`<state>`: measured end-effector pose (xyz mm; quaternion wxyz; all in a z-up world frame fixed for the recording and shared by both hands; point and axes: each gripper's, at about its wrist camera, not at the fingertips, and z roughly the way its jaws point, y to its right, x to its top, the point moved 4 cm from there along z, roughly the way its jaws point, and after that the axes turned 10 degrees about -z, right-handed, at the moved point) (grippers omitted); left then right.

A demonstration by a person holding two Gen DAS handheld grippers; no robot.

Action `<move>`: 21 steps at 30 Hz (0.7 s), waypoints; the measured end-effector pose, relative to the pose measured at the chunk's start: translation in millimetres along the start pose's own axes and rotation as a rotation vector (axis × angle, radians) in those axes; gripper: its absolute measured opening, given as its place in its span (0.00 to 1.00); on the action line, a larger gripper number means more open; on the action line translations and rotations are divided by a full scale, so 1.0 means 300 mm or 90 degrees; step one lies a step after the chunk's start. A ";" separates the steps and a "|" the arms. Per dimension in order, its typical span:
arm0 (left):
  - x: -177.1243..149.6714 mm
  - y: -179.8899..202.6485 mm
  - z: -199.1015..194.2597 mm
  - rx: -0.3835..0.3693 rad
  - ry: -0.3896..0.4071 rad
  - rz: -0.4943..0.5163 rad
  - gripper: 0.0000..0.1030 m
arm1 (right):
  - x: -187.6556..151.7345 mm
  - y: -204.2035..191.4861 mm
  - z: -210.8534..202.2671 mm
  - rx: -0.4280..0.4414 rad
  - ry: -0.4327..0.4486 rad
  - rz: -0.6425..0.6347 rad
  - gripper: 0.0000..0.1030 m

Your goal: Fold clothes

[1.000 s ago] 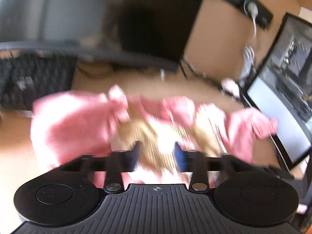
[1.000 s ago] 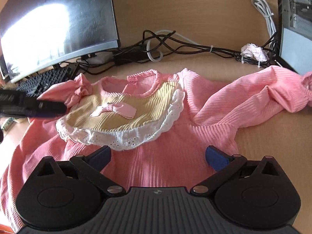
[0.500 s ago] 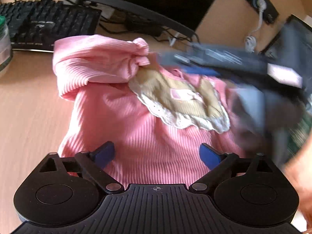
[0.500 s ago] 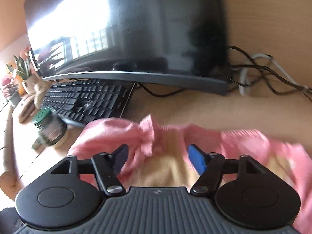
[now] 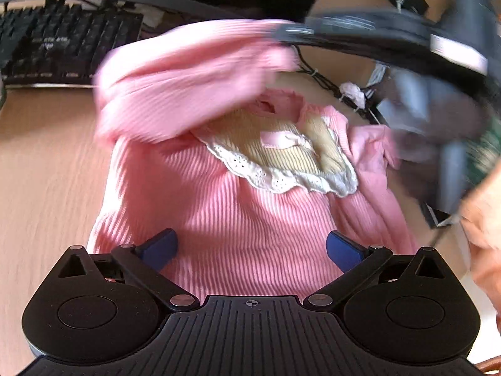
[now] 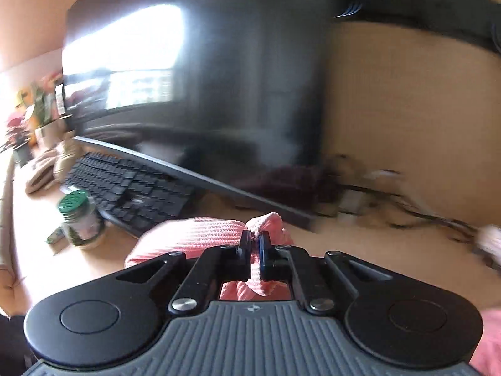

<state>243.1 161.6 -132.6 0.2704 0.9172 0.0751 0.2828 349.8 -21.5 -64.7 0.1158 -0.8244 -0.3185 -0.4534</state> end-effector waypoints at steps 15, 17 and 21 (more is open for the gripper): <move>0.180 0.157 0.097 -0.025 0.035 0.052 1.00 | -0.313 0.271 -0.077 -0.276 -0.078 0.072 0.29; 0.198 0.159 0.155 -0.003 0.032 0.043 1.00 | -0.337 0.304 -0.149 -0.375 -0.077 0.053 0.29; 0.188 0.124 0.230 0.020 0.007 -0.002 1.00 | -0.412 0.391 -0.229 -0.491 -0.118 0.042 0.29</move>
